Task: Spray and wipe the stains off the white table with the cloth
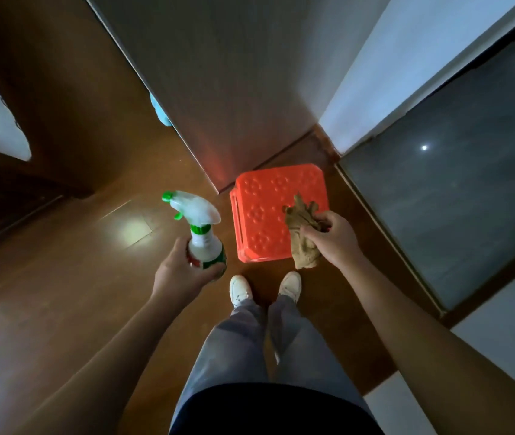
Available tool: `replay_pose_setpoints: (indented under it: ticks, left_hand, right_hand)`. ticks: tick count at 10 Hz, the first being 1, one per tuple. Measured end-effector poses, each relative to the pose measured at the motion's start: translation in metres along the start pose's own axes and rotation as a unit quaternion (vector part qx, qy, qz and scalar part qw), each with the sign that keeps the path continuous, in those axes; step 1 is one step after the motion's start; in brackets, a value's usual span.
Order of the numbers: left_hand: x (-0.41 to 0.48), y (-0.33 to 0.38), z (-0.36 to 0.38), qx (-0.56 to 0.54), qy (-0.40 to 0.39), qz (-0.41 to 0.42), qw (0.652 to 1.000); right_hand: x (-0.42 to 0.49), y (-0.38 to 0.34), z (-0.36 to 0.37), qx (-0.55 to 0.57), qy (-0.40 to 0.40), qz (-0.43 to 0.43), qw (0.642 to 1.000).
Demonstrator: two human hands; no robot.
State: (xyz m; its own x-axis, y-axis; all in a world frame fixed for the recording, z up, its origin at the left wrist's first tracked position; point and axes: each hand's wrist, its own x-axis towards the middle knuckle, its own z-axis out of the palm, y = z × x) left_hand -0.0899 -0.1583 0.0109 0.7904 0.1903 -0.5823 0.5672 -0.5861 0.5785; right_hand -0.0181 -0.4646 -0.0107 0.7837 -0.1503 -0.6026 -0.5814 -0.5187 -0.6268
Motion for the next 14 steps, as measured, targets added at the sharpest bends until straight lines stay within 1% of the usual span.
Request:
replay_pose_setpoints:
  ticks: [2, 3, 5, 6, 7, 8, 9, 10, 11, 12, 13, 14]
  left_hand:
    - [0.096, 0.011, 0.063, 0.006, -0.037, 0.037, 0.999]
    - [0.147, 0.025, 0.101, 0.004, -0.034, 0.083, 0.996]
    - [0.23, 0.063, 0.183, 0.0, -0.004, 0.17, 0.985]
    - [0.249, 0.068, 0.214, 0.002, 0.018, 0.191, 0.981]
    - [0.253, 0.06, 0.232, 0.021, 0.043, 0.208, 0.977]
    - [0.249, 0.054, 0.236, 0.03, 0.061, 0.201, 0.977]
    - [0.248, 0.053, 0.233, 0.053, 0.042, 0.186, 0.98]
    - [0.246, 0.045, 0.223, 0.079, 0.005, 0.15, 0.986]
    - [0.231, 0.026, 0.209, 0.108, -0.006, 0.108, 0.988]
    - [0.206, 0.002, 0.192, 0.138, 0.001, 0.077, 0.987]
    - [0.175, -0.02, 0.174, 0.129, -0.009, 0.049, 0.99]
    - [0.143, -0.037, 0.159, 0.146, -0.028, 0.034, 0.988]
  right_hand:
    - [0.048, 0.053, 0.019, 0.042, 0.034, 0.061, 0.997]
    - [0.075, 0.075, 0.028, 0.069, 0.048, 0.078, 0.993]
    - [0.126, 0.119, 0.039, 0.095, 0.076, 0.073, 0.99]
    - [0.139, 0.14, 0.043, 0.087, 0.079, 0.054, 0.992]
    - [0.146, 0.157, 0.047, 0.083, 0.069, 0.052, 0.993]
    - [0.149, 0.165, 0.05, 0.074, 0.027, 0.056, 0.995]
    - [0.149, 0.165, 0.05, 0.065, 0.011, 0.064, 0.996]
    - [0.148, 0.159, 0.048, 0.042, 0.031, 0.077, 0.996]
    - [0.144, 0.147, 0.05, 0.049, 0.051, 0.063, 0.995]
    - [0.136, 0.132, 0.054, 0.07, 0.047, 0.017, 0.996]
    - [0.126, 0.132, 0.062, 0.106, 0.023, 0.022, 0.994]
    - [0.114, 0.142, 0.061, 0.074, -0.012, 0.117, 0.99]
